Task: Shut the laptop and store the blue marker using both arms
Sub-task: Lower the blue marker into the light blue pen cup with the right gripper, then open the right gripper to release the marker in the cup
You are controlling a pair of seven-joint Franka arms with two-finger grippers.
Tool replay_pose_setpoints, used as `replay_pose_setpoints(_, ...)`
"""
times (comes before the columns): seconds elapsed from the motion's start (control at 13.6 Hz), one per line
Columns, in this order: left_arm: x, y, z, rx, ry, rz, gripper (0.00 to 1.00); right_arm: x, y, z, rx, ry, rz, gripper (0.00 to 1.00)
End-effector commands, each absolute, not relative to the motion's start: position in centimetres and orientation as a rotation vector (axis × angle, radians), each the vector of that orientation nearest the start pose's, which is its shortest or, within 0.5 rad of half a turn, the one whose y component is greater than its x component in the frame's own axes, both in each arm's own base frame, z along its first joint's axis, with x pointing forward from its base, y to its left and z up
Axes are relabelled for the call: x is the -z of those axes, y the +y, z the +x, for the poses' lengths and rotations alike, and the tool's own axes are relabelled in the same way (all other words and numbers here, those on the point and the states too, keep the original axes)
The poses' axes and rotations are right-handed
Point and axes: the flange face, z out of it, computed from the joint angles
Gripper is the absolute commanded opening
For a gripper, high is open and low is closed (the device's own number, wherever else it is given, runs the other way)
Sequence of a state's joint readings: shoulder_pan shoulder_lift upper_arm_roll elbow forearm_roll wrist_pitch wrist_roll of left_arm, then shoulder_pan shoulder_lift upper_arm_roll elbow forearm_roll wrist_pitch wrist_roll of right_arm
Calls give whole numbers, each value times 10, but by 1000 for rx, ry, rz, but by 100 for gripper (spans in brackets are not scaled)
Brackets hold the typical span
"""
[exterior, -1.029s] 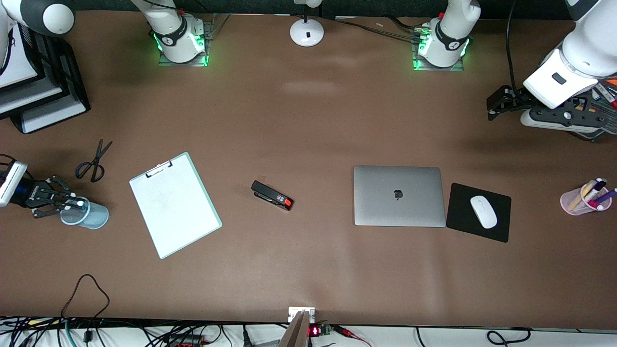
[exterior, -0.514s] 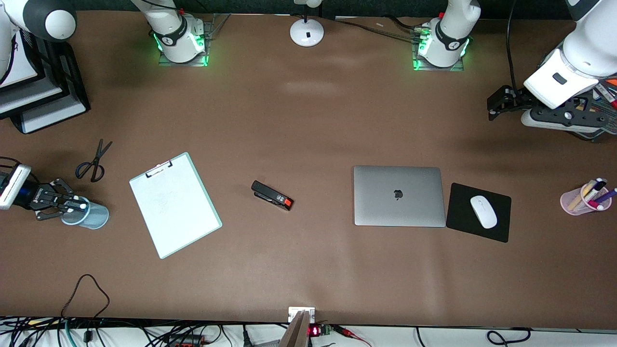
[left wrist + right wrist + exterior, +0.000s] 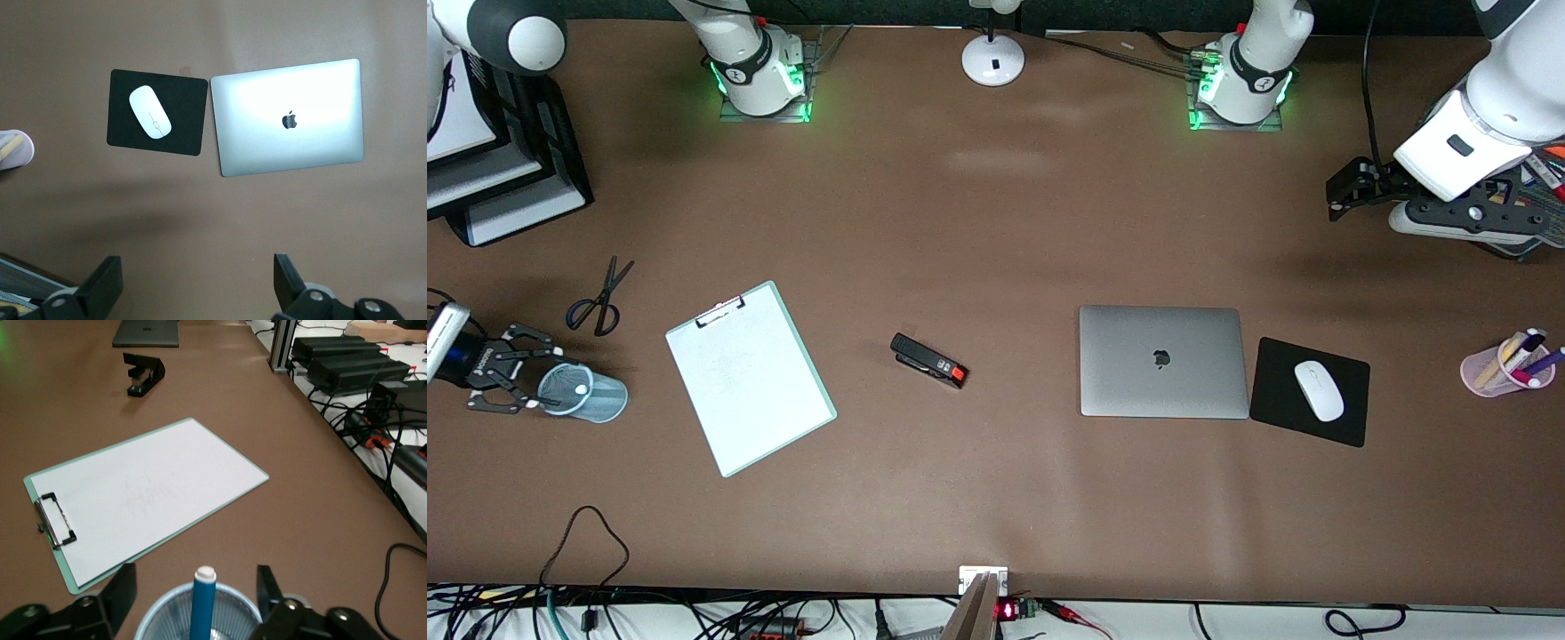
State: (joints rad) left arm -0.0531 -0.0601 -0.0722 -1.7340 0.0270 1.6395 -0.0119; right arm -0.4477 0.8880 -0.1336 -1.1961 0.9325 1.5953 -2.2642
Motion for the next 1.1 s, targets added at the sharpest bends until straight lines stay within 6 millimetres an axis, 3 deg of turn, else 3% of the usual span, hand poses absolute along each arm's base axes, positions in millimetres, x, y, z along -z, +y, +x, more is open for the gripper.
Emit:
replay_pose_setpoints(0.0,-594,-62,532,-55,184,-3084,100,-285,-301,649,790,-1482,-1857,100)
replay_pose_setpoints(0.07,-594,-63,532,-54,186,-3084,100,-298,-297,648,733,-1446,-1878,100)
replay_pose_setpoints(0.15,-594,-61,532,-55,182,-3084,100,-327,-295,650,719,-1465,-1899,100)
replay_pose_setpoints(0.22,-594,-62,532,-55,184,-3084,100,-343,-289,654,685,-1472,-1913,100)
replay_pose_setpoints(0.51,-593,-61,533,-57,179,-3086,100,-423,-244,661,515,-1415,-1994,100)
replay_pose_setpoints(0.81,-593,-60,533,-57,177,-3088,100,-495,-162,670,349,-1416,-2122,100)
replay_pose_setpoints(1.03,-593,-60,533,-57,177,-3088,100,-531,-92,670,197,-1347,-2259,100)
